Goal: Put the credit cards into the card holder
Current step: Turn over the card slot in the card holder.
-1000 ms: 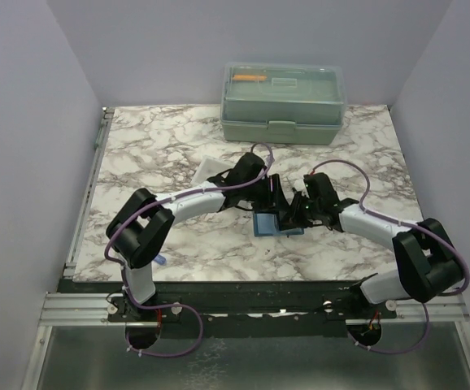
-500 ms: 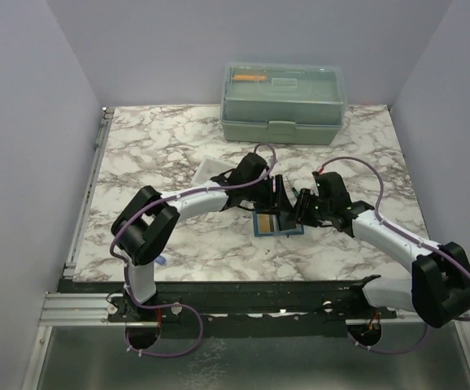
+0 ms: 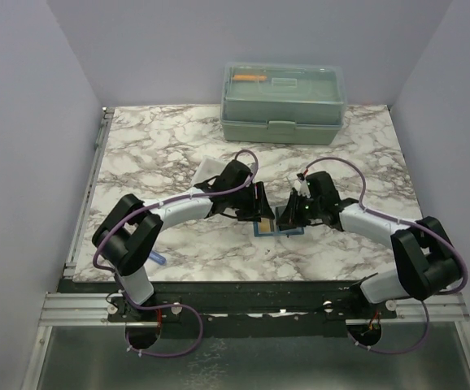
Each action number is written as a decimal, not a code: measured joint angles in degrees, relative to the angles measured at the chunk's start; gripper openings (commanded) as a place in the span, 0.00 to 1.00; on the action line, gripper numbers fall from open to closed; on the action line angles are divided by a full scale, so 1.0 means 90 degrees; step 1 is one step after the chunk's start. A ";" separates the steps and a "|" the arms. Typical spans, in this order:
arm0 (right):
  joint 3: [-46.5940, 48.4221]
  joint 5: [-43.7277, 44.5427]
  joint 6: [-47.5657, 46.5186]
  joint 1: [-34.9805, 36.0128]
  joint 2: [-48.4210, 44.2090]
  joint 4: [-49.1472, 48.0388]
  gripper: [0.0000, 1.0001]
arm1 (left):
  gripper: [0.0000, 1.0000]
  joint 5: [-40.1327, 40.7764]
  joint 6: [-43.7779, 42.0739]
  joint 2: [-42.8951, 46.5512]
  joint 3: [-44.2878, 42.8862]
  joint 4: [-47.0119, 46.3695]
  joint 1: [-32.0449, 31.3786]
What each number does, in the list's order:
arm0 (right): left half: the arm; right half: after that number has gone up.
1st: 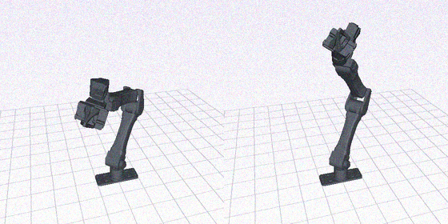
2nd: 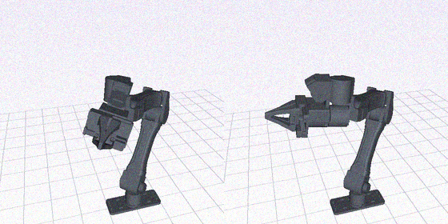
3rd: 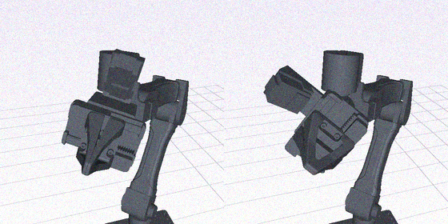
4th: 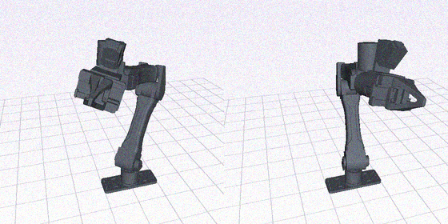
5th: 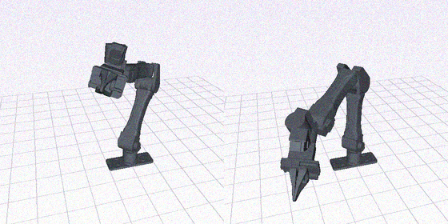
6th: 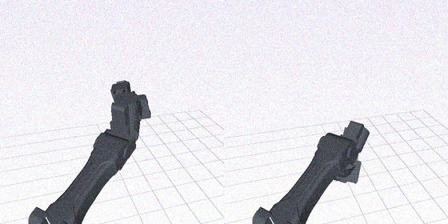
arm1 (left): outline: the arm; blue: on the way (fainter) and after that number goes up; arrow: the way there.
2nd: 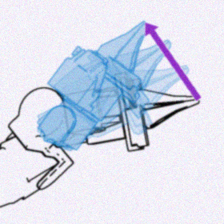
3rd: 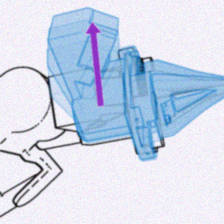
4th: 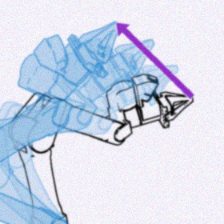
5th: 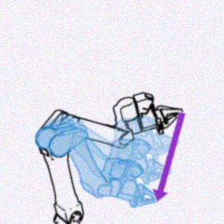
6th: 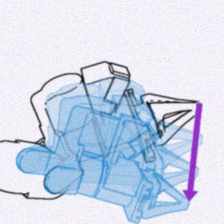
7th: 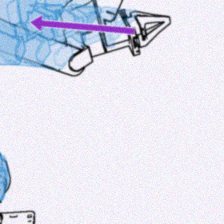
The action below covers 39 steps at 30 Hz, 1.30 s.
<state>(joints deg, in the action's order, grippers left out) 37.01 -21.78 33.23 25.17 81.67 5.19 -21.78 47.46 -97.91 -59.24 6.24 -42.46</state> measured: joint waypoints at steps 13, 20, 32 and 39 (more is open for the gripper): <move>0.0100 -0.0027 0.0041 0.0000 0.0675 -0.0376 0.00 | 0.52 0.0049 -0.0017 -0.0192 0.0005 0.0022 0.0039; 0.0170 -0.0017 0.0056 0.0000 0.0996 -0.0595 0.00 | 0.55 0.0046 -0.0017 -0.0328 0.0002 0.0027 0.0044; 0.0209 0.0158 0.0209 0.0002 0.1037 -0.0593 0.00 | 0.60 0.0046 -0.0044 -0.0554 -0.0012 0.0029 0.0044; 0.0209 0.0160 0.0209 0.0002 0.1039 -0.0593 0.00 | 0.61 0.0046 -0.0044 -0.0559 -0.0012 0.0029 0.0044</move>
<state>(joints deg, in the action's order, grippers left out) 38.89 -20.34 35.11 25.19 91.02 -0.14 -21.37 47.07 -102.94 -59.35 6.50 -42.06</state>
